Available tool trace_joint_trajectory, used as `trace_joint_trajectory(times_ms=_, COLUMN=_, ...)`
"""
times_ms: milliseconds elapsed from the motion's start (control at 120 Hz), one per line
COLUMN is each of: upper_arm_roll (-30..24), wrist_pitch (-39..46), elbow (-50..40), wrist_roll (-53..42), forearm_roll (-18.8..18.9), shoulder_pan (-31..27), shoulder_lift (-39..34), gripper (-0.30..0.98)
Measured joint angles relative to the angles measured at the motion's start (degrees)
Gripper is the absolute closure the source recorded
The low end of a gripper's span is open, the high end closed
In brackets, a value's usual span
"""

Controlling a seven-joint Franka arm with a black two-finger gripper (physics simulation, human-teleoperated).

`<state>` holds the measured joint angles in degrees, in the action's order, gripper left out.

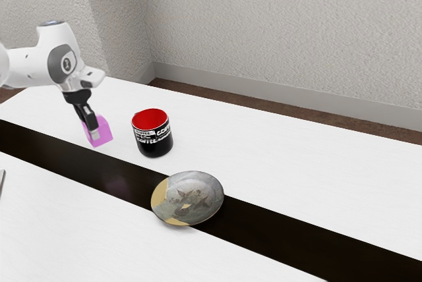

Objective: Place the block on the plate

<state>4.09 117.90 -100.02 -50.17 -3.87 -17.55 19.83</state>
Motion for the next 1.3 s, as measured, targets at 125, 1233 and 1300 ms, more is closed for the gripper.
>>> trace_joint_trajectory(times_ms=125, upper_arm_roll=-1.3, wrist_pitch=0.2, elbow=-6.0, wrist_roll=0.0, forearm_roll=0.0, shoulder_pan=1.3, shoulder_lift=-5.0, gripper=0.35)
trace_joint_trajectory(times_ms=1233, upper_arm_roll=-10.5, wrist_pitch=13.8, elbow=-16.4, wrist_roll=0.6, forearm_roll=-0.3, shoulder_pan=18.9, shoulder_lift=-3.6, gripper=0.15)
trace_joint_trajectory(times_ms=1300, upper_arm_roll=-10.5, wrist_pitch=14.0, elbow=-16.5, wrist_roll=0.7, forearm_roll=-0.4, shoulder_pan=18.9, shoulder_lift=-3.8, gripper=0.11)
